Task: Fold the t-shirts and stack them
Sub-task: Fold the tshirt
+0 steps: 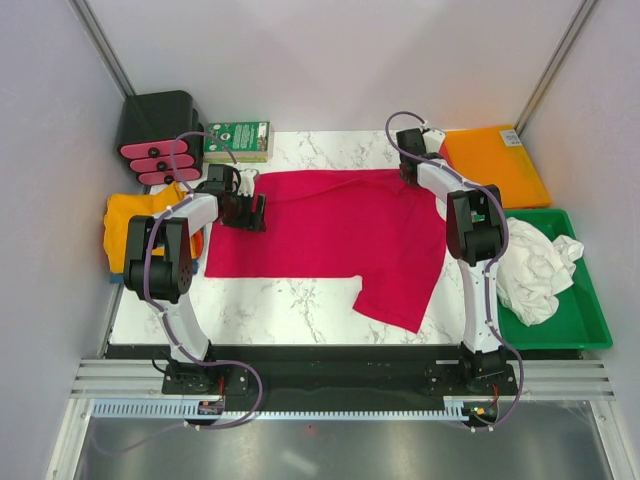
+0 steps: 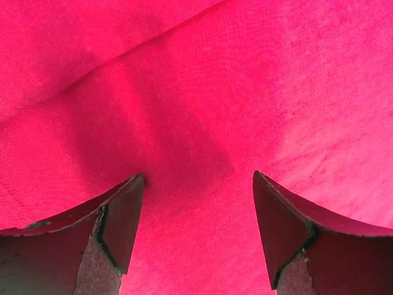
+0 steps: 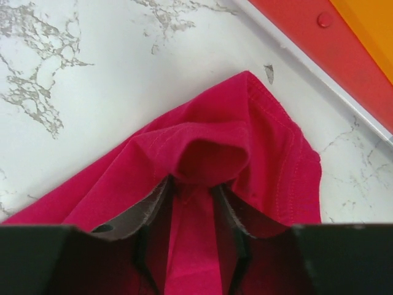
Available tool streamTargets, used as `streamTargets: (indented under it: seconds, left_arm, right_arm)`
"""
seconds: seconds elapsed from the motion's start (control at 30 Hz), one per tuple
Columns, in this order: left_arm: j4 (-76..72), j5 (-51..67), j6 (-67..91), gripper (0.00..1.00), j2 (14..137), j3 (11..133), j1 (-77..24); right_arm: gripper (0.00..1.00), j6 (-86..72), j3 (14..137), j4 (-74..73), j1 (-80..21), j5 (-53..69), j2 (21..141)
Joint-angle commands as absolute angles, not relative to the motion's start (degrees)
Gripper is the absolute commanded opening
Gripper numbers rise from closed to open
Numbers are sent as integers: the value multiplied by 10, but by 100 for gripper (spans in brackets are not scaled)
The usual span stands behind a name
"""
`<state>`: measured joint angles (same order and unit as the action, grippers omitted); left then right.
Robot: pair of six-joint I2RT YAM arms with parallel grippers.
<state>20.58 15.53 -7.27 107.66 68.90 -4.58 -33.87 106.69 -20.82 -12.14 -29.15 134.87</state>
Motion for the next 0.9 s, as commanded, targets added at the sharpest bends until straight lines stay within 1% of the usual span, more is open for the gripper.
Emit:
streamTargets:
  seconds: [0.0, 0.07, 0.2, 0.3, 0.33, 0.4, 0.5, 0.53, 0.63, 0.87]
  left_arm:
    - [191, 163, -60, 78, 1085, 688, -44]
    - [191, 163, -60, 78, 1085, 688, -44]
    - [191, 163, -59, 78, 1085, 688, -44]
    - [191, 165, -58, 79, 1085, 688, -44]
    - [191, 166, -57, 78, 1085, 688, -44]
    - [191, 166, -58, 78, 1085, 688, -44]
    - [192, 167, -58, 78, 1083, 688, -44]
    - [191, 168, -58, 78, 1084, 688, -44]
    - [192, 170, -59, 78, 1084, 688, -45]
    - [192, 172, -57, 78, 1083, 688, -46]
  right_arm:
    - [36, -346, 1085, -201, -122, -269, 1355]
    - [30, -345, 1078, -198, -121, -272, 1348]
    - [29, -343, 1063, -188, -121, -279, 1333]
    - [24, -339, 1054, -183, -121, -282, 1326]
    - [21, -338, 1053, -183, -121, -283, 1324]
    - [21, -337, 1050, -183, -122, -286, 1324]
    - [36, -334, 1041, -183, -125, -292, 1316]
    - [44, -333, 1037, -183, -126, -300, 1310]
    - [50, -317, 1020, -176, -135, -321, 1289]
    - [50, -284, 965, -149, -174, -338, 1238]
